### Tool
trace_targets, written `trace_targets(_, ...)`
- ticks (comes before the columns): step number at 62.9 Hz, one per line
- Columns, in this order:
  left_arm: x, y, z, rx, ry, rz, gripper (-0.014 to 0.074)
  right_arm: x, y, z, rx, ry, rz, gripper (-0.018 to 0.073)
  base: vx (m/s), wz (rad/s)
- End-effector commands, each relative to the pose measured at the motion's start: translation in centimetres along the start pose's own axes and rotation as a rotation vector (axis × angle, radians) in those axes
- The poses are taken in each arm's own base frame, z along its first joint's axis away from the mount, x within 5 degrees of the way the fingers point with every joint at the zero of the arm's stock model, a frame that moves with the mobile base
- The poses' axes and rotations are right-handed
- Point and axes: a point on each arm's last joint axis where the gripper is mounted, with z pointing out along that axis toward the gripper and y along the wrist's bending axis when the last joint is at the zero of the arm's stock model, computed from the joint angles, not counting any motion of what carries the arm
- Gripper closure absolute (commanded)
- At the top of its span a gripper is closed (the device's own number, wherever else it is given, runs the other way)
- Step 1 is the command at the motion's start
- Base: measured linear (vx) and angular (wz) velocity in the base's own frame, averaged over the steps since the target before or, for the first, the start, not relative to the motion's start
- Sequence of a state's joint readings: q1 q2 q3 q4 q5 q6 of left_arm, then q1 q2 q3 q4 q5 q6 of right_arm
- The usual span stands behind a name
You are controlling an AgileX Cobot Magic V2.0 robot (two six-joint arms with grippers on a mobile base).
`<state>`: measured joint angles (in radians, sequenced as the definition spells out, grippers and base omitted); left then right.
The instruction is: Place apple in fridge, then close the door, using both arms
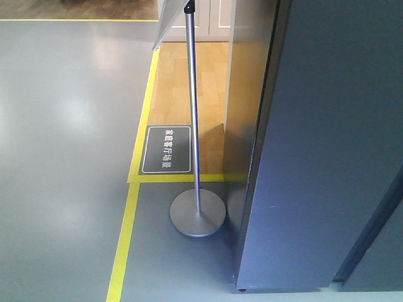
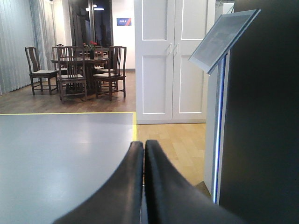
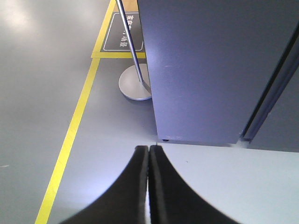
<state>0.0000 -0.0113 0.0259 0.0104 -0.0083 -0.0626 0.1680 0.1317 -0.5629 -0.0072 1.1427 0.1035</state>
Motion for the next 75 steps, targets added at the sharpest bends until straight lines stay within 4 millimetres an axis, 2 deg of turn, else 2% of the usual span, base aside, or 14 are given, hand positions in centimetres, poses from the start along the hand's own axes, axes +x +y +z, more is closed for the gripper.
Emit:
trace_targets(1, 0.0, 0.0, -0.1, 0.004, -0.063, -0.017, 0.0603, -1.0, 0.1, -0.3, 0.002, -0.064, -0.003, 0.0563, 0.00, 0.00)
trace_targets(29, 0.0, 0.0, -0.1, 0.004, -0.062, -0.017, 0.0603, -1.0, 0.0, -0.3, 0.004, -0.064, -0.004, 0.0563, 0.00, 0.00)
trace_targets(39, 0.0, 0.0, -0.1, 0.004, -0.062, -0.017, 0.0603, -1.4, -0.5, 0.0, 0.067, -0.119, -0.073, 0.0563, 0.00, 0.00)
trace_targets(45, 0.0, 0.0, -0.1, 0.004, -0.062, -0.017, 0.0603, -1.8, -0.4, 1.3, 0.064, -0.228, -0.133, 0.0563, 0.00, 0.00)
trace_targets(54, 0.0, 0.0, -0.1, 0.004, -0.062, -0.017, 0.0603, -1.2, -0.2, 3.2, 0.045, -0.447, -0.159, 0.0563, 0.00, 0.00)
trace_targets(63, 0.0, 0.0, -0.1, 0.004, -0.062, -0.017, 0.0603, 0.1, -0.5, 4.9, 0.095, -0.649, -0.121, 0.0563, 0.00, 0.00)
trace_targets(75, 0.0, 0.0, -0.1, 0.004, -0.062, -0.017, 0.0603, 2.4, -0.8, 7.4, 0.105, -0.746, -0.097, 0.0563, 0.00, 0.00)
